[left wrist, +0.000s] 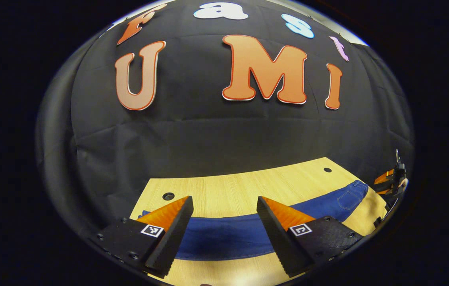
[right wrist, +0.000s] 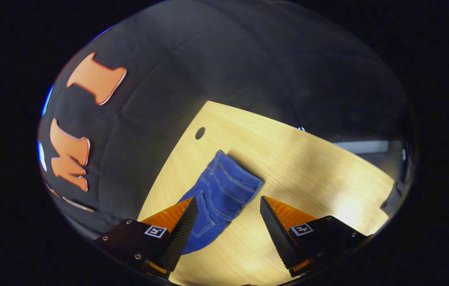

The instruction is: Grasp the waist and the cuffs of the jeans and fold them to make the two legs overlap; first hold the waist and fold one-third of the jeans toward the cuffs, then hold the cuffs and fold the remaining one-third in the same direction to finish folding.

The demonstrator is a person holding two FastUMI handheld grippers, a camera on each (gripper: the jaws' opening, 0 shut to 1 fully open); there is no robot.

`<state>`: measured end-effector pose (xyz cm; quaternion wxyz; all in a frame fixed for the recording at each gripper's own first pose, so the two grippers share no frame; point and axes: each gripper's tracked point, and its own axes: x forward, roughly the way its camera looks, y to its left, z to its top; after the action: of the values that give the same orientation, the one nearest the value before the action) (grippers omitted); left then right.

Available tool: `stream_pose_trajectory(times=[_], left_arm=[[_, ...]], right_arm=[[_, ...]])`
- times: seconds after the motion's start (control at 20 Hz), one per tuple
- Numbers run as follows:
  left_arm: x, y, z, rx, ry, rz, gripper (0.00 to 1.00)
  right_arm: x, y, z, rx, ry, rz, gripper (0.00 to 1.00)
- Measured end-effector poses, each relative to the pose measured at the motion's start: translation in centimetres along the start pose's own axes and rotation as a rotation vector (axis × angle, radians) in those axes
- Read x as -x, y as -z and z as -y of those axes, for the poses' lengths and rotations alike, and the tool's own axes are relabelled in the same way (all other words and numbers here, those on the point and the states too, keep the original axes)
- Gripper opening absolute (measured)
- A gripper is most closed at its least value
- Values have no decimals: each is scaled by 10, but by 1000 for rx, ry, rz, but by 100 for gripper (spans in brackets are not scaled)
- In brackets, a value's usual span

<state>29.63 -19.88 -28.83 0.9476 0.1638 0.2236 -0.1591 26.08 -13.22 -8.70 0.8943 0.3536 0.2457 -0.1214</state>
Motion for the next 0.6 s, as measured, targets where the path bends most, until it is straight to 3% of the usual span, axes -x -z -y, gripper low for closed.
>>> stream_pose_trajectory(times=[0.2,0.35,0.6], left_arm=[[15,11,-9,7,-45,-32,99],[23,15,-20,2,-77,-46,99],[25,19,-34,2,-123,-75,99]], right_arm=[[-2,0,0,-72,29,-17,98],[-4,-7,-5,-150,-24,9,98],[-33,-1,-15,-177,-65,-21,98]])
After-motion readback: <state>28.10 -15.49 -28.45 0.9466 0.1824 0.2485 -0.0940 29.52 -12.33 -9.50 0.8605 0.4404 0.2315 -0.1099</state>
